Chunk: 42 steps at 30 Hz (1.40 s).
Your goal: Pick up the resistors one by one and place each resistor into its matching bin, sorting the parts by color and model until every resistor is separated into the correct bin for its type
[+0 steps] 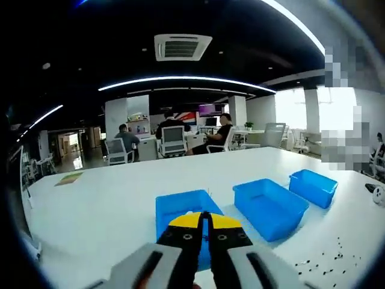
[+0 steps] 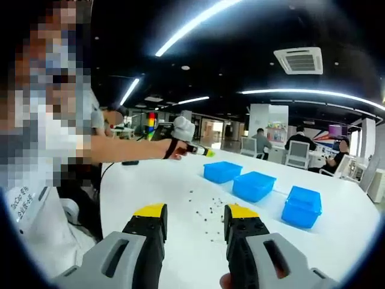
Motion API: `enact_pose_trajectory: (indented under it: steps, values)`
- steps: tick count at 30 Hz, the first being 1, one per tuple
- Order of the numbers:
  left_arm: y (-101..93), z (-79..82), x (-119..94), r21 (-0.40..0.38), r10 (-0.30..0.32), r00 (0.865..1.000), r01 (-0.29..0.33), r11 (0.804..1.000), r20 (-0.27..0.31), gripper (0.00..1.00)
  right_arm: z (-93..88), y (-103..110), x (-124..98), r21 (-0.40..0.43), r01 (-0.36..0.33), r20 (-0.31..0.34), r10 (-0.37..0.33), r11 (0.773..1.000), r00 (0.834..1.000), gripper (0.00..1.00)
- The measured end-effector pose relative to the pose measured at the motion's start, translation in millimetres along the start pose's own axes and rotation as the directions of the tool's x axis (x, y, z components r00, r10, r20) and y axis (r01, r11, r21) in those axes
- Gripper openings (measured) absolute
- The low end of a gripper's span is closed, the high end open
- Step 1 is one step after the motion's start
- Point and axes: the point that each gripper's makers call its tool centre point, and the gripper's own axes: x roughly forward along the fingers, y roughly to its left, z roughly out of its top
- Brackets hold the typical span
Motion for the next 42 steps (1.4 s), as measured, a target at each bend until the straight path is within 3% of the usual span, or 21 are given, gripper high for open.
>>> enact_pose_trajectory:
  steps: [4, 6, 16, 22, 29, 33, 42]
  values:
    - [3.8, 0.4, 4, 0.037, 0.018, 1.000, -0.018, 0.999, 0.002, 0.32, -1.5, 0, 1, -0.002, 0.003, -0.007, -0.003, 1.000, 1.000, 0.40]
    - [6.0, 0.1, 3, 0.035, 0.037, 0.999, -0.037, 0.999, -0.001, 0.38, -0.9, 0, 1, -0.002, 0.004, -0.006, -0.004, 1.000, 1.000, 0.40]
    - [9.9, 2.8, -5, 0.023, 0.036, 0.999, -0.036, 0.999, 0.005, 0.40, -1.4, 0, 1, -0.002, 0.001, -0.005, -0.001, 1.000, 1.000, 0.40]
    - [1.3, 9.3, -21, 0.022, -0.001, 1.000, 0.001, 1.000, 0.007, 0.44, -2.1, -1, 1, 0.000, 0.003, -0.006, -0.003, 1.000, 1.000, 0.40]
    - [-19.3, 26.4, -65, 0.029, -0.057, 0.997, 0.055, 0.998, 0.058, 0.45, -2.9, 1, 2, 0.000, -0.003, -0.009, 0.003, 1.000, 1.000, 0.40]
    - [-35.1, 33.9, -104, 0.024, -0.099, 0.989, 0.097, 0.995, 0.106, 0.45, -2.6, 1, 1, 0.002, -0.001, -0.008, 0.001, 1.000, 1.000, 0.40]
    - [-64.0, 27.4, -188, -0.026, -0.152, 0.965, 0.161, 0.987, 0.212, 0.45, -1.1, 5, -5, -0.002, 0.005, -0.003, -0.005, 1.000, 1.000, 0.40]
